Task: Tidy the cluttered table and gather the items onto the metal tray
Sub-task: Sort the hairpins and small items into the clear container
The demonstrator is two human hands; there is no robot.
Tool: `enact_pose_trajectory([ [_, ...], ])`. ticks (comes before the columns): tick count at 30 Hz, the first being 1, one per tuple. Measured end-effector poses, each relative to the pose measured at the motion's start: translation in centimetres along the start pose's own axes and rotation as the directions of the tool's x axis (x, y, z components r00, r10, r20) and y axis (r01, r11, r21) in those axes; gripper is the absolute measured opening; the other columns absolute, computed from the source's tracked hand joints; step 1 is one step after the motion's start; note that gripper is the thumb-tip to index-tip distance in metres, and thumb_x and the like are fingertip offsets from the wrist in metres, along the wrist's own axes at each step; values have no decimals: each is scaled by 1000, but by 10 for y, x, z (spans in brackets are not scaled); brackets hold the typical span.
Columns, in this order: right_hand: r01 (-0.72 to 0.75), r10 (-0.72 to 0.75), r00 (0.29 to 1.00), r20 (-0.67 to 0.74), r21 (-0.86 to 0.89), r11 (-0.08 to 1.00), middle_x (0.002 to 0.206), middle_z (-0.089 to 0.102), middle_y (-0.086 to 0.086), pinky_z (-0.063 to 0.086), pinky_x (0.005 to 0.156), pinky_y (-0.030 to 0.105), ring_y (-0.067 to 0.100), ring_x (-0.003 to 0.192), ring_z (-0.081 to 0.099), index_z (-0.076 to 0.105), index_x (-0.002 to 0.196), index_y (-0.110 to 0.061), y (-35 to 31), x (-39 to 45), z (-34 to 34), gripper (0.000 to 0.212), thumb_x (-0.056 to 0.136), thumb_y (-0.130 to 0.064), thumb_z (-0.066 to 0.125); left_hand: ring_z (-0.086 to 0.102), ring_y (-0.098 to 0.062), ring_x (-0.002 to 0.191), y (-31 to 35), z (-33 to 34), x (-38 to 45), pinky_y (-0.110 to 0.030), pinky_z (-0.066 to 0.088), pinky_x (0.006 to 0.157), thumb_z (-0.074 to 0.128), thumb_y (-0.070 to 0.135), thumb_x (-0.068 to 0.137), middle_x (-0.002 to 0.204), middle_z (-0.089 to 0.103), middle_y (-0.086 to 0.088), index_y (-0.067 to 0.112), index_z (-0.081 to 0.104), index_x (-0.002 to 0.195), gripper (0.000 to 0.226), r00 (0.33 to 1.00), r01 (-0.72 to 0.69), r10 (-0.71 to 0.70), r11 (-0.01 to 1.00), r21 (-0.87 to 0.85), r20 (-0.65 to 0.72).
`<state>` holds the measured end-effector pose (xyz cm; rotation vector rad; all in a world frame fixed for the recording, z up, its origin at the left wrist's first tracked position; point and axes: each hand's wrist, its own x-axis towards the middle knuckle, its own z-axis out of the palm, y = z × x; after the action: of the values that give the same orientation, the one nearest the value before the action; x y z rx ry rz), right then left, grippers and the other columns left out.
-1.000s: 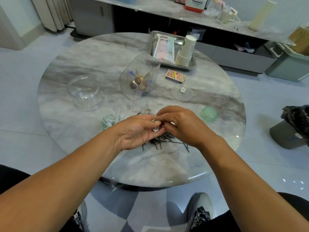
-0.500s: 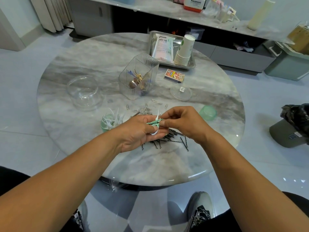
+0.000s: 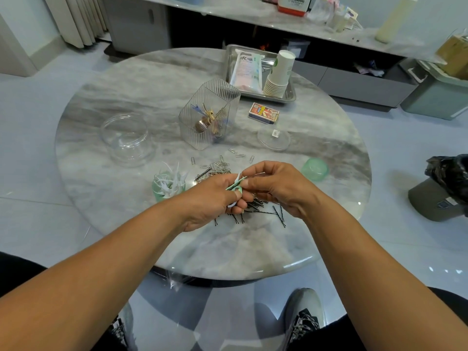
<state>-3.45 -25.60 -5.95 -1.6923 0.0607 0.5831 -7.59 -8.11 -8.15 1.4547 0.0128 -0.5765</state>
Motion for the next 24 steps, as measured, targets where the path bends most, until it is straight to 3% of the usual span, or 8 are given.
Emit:
enact_pose_trajectory([
  [5,-31,34,998,-60,56,998,86,76,2,52,73,26,11,76,68,74,93,-19,-2,1,5,20,82,-2,78,57,-7,68,0,3,2,-21,52,67,39,-6,104,88,67,-3,11,65,111,32,999,31,-32,999,-37,-21],
  [11,-1,75,957,-280,256,967,83,73,0,52,58,21,10,72,66,71,111,-23,-4,7,0,31,86,-5,75,60,-14,63,1,2,2,-23,54,60,41,-11,101,81,70,-9,6,62,108,28,983,123,-161,927,-354,-82],
  [13,16,76,922,-379,234,972,86,72,0,53,58,21,11,73,66,71,112,-20,-2,9,-4,27,88,-7,73,61,-15,62,2,0,2,-24,55,59,42,-11,100,79,70,-11,2,62,109,26,978,139,-196,874,-465,-76],
  [15,8,33,899,-437,92,996,93,70,0,52,62,21,11,78,64,71,112,-18,1,9,-6,20,93,-16,72,60,-16,60,4,-2,1,-24,53,56,42,-10,99,78,70,-12,0,59,107,22,977,143,-205,834,-532,-60],
  [17,3,-22,909,-416,-47,999,93,69,-3,49,62,20,10,78,61,72,102,-19,4,9,-4,15,94,-32,72,57,-16,59,6,-3,1,-23,49,52,41,-8,98,82,68,-13,1,55,106,18,977,145,-208,811,-566,-48],
  [19,-23,3,941,-339,-55,998,87,69,-3,47,58,21,8,71,60,74,97,-16,5,7,0,27,91,-43,74,53,-15,57,6,-3,3,-22,46,48,41,-6,97,83,65,-13,2,52,104,16,976,142,-211,793,-592,-50],
  [24,-2,58,981,-183,294,956,73,65,1,48,52,19,6,58,58,74,102,-3,0,6,6,39,91,-41,73,50,-14,56,5,-3,6,-21,42,45,40,-4,96,82,59,-11,4,53,104,18,971,137,-228,776,-615,-71],
])
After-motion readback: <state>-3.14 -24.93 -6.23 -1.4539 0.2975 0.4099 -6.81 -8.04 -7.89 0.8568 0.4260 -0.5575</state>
